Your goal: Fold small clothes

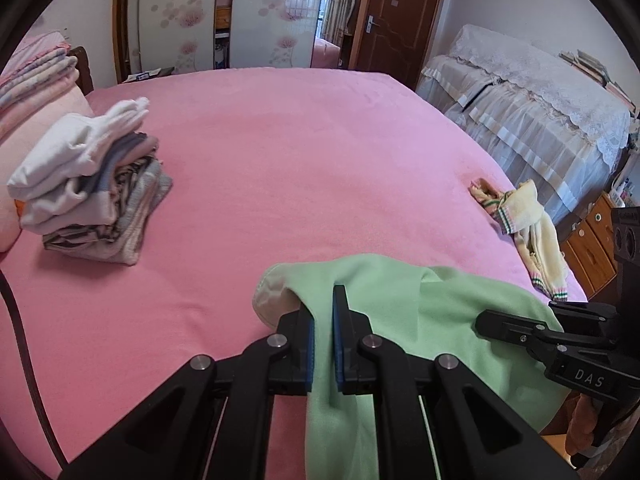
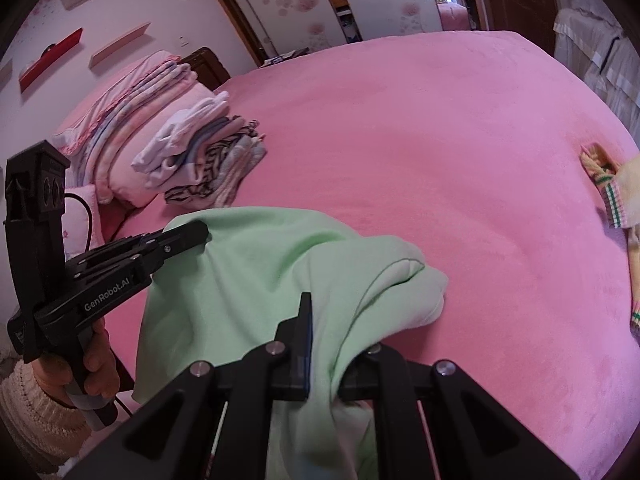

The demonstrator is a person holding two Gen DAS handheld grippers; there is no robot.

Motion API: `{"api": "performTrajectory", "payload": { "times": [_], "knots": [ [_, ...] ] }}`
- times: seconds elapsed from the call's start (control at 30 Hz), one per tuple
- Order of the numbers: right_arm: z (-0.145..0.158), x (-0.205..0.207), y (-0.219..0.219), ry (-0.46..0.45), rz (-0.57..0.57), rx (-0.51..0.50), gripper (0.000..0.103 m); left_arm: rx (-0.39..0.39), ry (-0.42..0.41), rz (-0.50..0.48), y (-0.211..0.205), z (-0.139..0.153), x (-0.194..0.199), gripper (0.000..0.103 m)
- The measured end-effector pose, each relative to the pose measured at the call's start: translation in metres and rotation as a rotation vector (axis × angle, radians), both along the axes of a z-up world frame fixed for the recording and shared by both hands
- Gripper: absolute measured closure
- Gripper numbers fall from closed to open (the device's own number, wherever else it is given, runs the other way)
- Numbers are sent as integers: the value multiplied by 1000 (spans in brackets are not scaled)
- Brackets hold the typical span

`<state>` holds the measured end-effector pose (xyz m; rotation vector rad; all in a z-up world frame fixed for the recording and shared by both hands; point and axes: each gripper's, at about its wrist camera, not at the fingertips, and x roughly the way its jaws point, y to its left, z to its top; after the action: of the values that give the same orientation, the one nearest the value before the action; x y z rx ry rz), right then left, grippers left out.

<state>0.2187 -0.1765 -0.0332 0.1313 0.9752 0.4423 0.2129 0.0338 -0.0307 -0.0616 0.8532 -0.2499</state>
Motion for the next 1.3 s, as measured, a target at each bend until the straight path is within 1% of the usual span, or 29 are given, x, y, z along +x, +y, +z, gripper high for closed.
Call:
{"api": "performTrajectory", "payload": {
  "times": [0.17,0.33,0.47,0.57,0.67,0.77,0.8,0.87,0.9,0.93,0.97,1.0,1.07,1.1,1.13,1.17,1.2,1.23,1.3],
  "knots": [
    [43,-1,40,-71,43,11,96,2,-52,41,52,46,-6,98],
    [98,22,101,-188,97,15,96,39,-119,106,116,99,10,98],
    [147,62,163,-294,126,11,96,89,-174,164,167,151,50,98],
    [179,101,211,-360,121,14,96,155,-217,203,206,192,95,98],
    [197,146,250,-377,101,66,96,189,-251,244,243,218,135,98],
    [201,191,288,-382,73,134,95,222,-253,266,279,228,181,98],
    [198,205,299,-376,63,160,95,234,-249,272,296,228,200,98],
    [183,230,321,-355,51,205,95,250,-237,292,320,217,229,98],
    [171,243,330,-331,44,234,95,270,-216,311,338,204,251,98],
    [153,257,339,-288,41,268,95,276,-194,325,348,191,264,98],
    [133,270,348,-237,34,289,95,277,-159,344,360,173,280,98],
    [113,280,355,-188,25,292,95,267,-109,367,377,145,299,97],
    [64,296,372,-83,22,270,95,259,-28,386,393,99,319,96],
    [42,300,380,-47,36,230,95,278,24,395,398,70,328,96],
    [28,301,387,-39,57,183,94,300,44,397,397,51,326,96],
    [21,299,390,-55,70,137,93,313,52,391,397,34,327,95],
    [17,294,392,-88,87,87,84,314,50,387,396,26,326,94],
    [15,287,393,-129,106,43,79,306,31,384,396,19,322,93],
    [14,282,390,-145,160,27,52,292,-4,381,399,16,313,93]
  ]
}}
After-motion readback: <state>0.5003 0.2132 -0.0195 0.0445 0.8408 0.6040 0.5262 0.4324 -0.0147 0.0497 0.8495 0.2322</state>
